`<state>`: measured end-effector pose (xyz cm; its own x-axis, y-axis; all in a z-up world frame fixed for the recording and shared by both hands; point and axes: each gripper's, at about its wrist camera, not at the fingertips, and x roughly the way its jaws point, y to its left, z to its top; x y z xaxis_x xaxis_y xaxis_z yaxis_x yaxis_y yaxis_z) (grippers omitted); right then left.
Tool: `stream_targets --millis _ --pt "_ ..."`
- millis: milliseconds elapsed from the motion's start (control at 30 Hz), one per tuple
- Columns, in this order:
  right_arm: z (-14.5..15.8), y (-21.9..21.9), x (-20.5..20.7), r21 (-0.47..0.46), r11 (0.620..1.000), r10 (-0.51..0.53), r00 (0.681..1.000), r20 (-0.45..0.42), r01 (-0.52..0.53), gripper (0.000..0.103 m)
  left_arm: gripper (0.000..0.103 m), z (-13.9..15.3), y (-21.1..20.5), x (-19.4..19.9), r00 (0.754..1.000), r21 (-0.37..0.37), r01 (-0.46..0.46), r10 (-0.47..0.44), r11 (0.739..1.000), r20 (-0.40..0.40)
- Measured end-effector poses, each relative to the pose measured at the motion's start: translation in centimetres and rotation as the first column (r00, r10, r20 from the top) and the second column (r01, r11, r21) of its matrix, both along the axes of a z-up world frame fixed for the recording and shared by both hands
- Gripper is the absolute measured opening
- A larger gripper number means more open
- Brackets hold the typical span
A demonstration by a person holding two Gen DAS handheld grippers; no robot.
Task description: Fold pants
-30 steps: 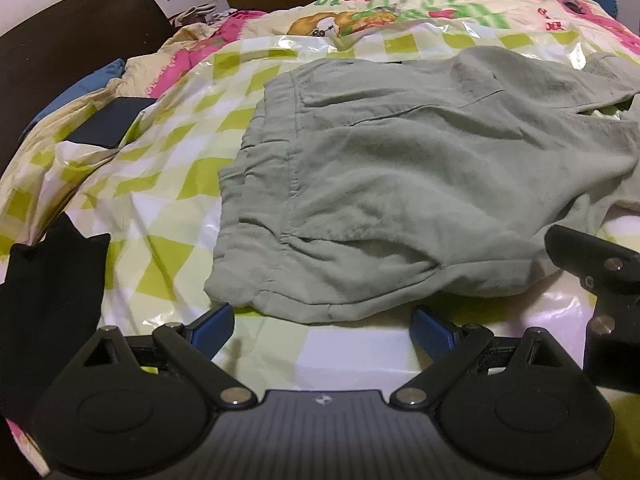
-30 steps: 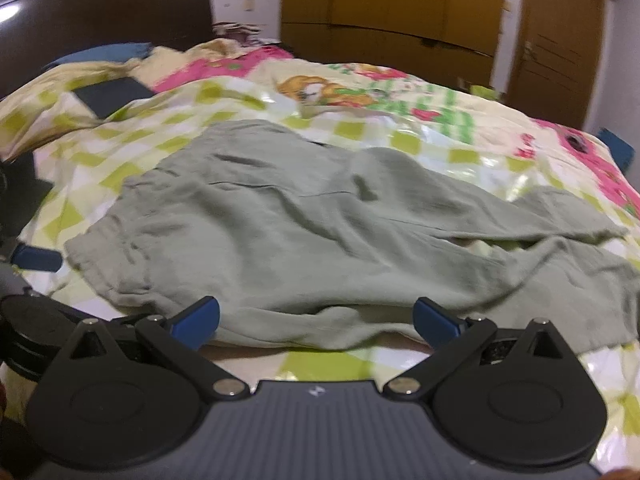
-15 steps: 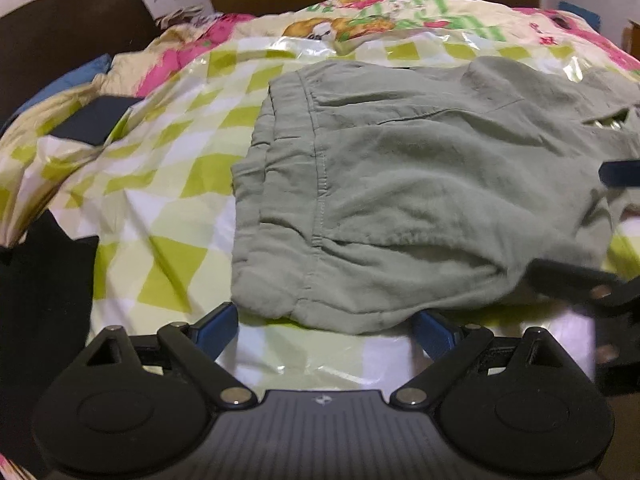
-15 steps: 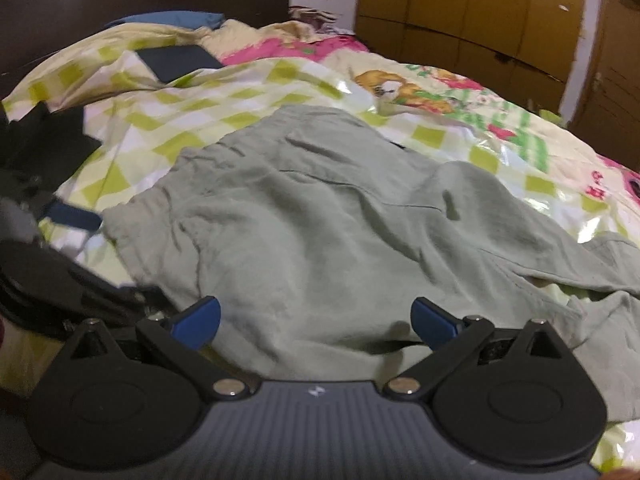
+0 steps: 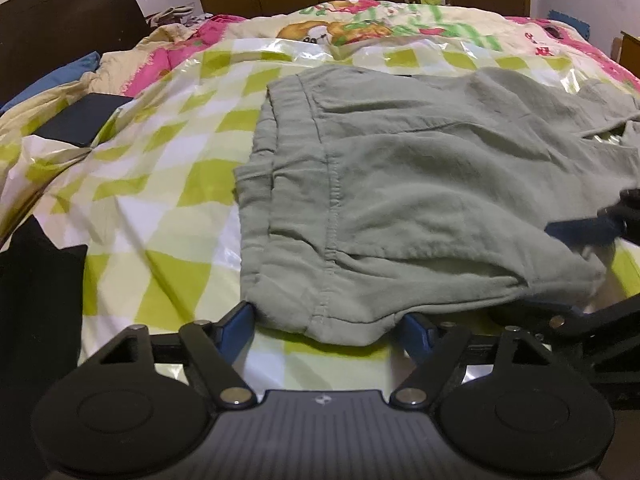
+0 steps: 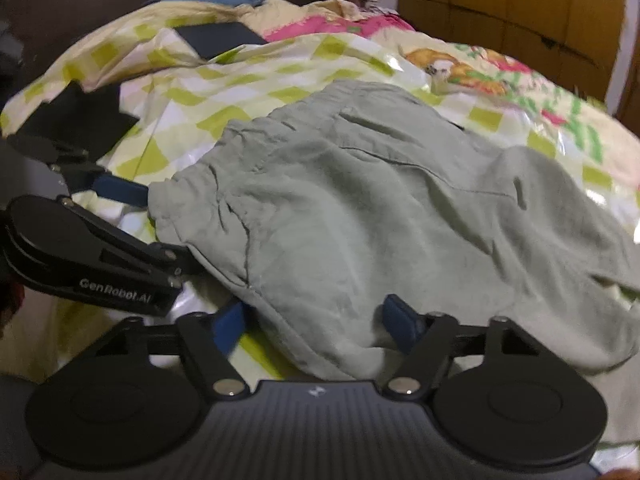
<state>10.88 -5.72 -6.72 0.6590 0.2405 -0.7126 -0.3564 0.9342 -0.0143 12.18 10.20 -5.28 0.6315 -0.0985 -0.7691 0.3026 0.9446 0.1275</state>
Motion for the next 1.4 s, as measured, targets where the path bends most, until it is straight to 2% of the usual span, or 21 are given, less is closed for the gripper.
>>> stream_targets --millis 100,200,233,333,400,433,533,633,767,867,967,1000,1067,1100,1167,1267,1400 --pt "0.1 0.0 0.2 0.007 1.000 -0.011 1.000 -0.011 0.011 0.059 0.090 -0.5 -0.4 0.2 1.000 0.030 0.008 -0.008 1.000 0.007" --pt "0.4 -0.1 0.1 0.030 1.000 -0.009 1.000 -0.018 0.009 0.040 0.088 0.5 -0.1 -0.6 0.998 0.023 0.004 -0.006 1.000 0.055" --pt "0.5 -0.1 0.2 0.040 0.999 -0.011 1.000 -0.025 0.012 0.039 0.089 0.6 -0.1 -0.6 0.998 0.023 -0.002 0.000 1.000 0.064" --pt "0.2 0.4 0.6 0.035 0.999 -0.018 0.999 -0.033 0.019 0.035 0.089 -0.6 -0.1 0.8 1.000 0.034 -0.006 0.006 0.999 0.022" --pt "0.2 0.8 0.7 0.034 0.999 -0.018 0.999 -0.039 0.019 0.032 0.080 -0.7 0.4 1.2 1.000 -0.014 -0.026 0.026 1.000 -0.003" --pt "0.3 1.0 0.6 0.040 0.999 -0.012 0.999 -0.042 0.014 0.030 0.070 -0.5 0.6 1.1 0.999 -0.027 -0.032 0.032 0.999 -0.009" --pt "0.3 1.6 0.2 0.049 0.999 0.019 0.998 -0.057 -0.016 0.026 0.054 -0.5 1.0 0.8 1.000 -0.001 -0.024 0.024 1.000 -0.003" --pt "0.3 2.5 0.0 0.062 0.998 0.036 0.997 -0.074 -0.031 0.025 0.050 -0.3 1.7 0.5 1.000 0.018 -0.017 0.017 1.000 -0.004" --pt "0.4 4.6 -0.5 0.116 0.991 0.082 0.991 -0.103 -0.070 0.025 0.049 0.6 4.2 -0.1 0.998 0.059 -0.054 0.053 0.997 0.013" --pt "0.3 7.3 -1.1 0.155 0.979 0.154 0.981 -0.115 -0.135 0.025 0.049 0.8 6.7 -0.6 0.996 0.099 -0.088 0.087 0.991 0.018" --pt "0.0 9.8 -1.4 0.165 0.971 0.196 0.973 -0.122 -0.175 0.025 0.047 0.8 9.2 -1.1 0.992 0.148 -0.129 0.128 0.981 0.011" --pt "-0.2 10.4 -1.4 0.174 0.969 0.197 0.972 -0.124 -0.174 0.030 0.047 0.8 9.9 -1.2 0.991 0.143 -0.135 0.136 0.980 0.005" --pt "-0.3 11.0 -1.3 0.177 0.970 0.191 0.973 -0.131 -0.167 0.049 0.047 1.1 10.8 -1.6 0.988 0.145 -0.155 0.156 0.977 0.004" --pt "-0.1 10.9 -1.4 0.191 0.967 0.193 0.972 -0.131 -0.167 0.059 0.047 1.3 10.8 -1.8 0.987 0.159 -0.160 0.160 0.974 0.014" --pt "0.7 10.3 -1.8 0.220 0.963 0.186 0.976 -0.115 -0.158 0.059 0.047 1.9 10.5 -2.2 0.987 0.164 -0.162 0.158 0.973 0.034" --pt "2.3 8.1 -2.8 0.256 0.959 0.146 0.986 -0.079 -0.121 0.057 0.047 3.1 9.2 -2.5 0.991 0.127 -0.131 0.124 0.983 0.058" --pt "3.4 1.9 -4.2 0.280 0.960 -0.011 0.998 -0.067 0.030 0.057 0.047 4.3 4.6 -2.5 0.996 0.086 -0.039 0.031 0.996 0.087"
